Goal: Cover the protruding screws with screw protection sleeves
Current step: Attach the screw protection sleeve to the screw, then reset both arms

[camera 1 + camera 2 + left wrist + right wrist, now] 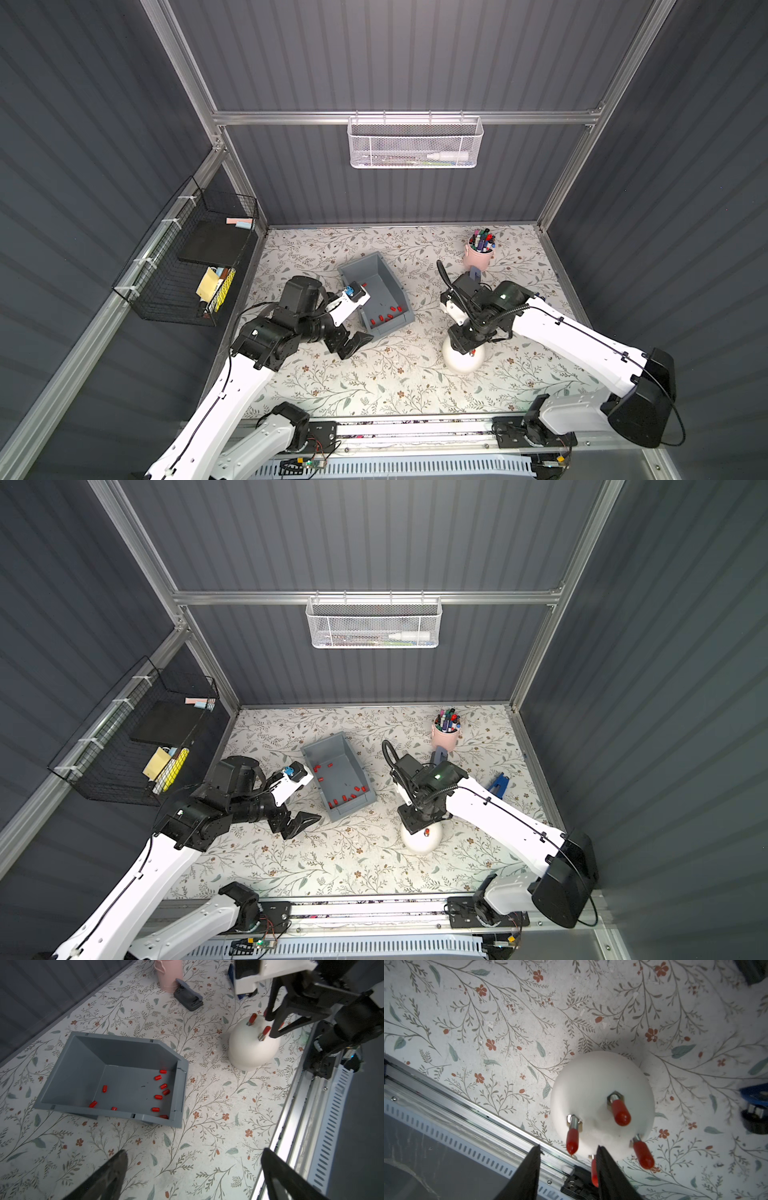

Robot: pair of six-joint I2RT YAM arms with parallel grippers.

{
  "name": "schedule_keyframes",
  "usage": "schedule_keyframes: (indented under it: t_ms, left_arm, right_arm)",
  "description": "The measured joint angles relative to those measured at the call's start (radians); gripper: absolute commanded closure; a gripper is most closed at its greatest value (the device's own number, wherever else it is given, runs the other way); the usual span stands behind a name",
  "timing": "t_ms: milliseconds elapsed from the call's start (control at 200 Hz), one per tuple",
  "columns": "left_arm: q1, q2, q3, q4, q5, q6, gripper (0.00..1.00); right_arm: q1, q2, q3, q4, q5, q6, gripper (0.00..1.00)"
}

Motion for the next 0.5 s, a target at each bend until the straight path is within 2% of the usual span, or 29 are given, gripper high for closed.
schedule_keyframes:
  t_ms: [200,310,400,455,500]
  left_arm:
    - [0.035,0.065,-0.031,0.028,-0.340,-0.133,0.01]
    - [0.148,0.107,-0.104,0.046,-0.476,-0.274,0.00]
    - [0.228,0.110,-0.219,0.089,-0.582,-0.369,0.01]
    - [0.248,0.112,-0.294,0.122,-0.652,-0.407,0.01]
    - [0.251,0.120,-0.359,0.155,-0.713,-0.435,0.01]
  right_arm:
    - [-0.059,-0.064,0.098,0.022,0.030,0.012,0.43]
    - [-0.174,-0.183,0.107,0.116,0.055,0.010,0.58]
    - [-0.278,-0.289,0.069,0.225,0.072,0.017,0.61]
    - [-0.340,-0.338,0.019,0.313,0.077,0.015,0.59]
    - [-0.389,-0.369,-0.035,0.390,0.085,0.010,0.49]
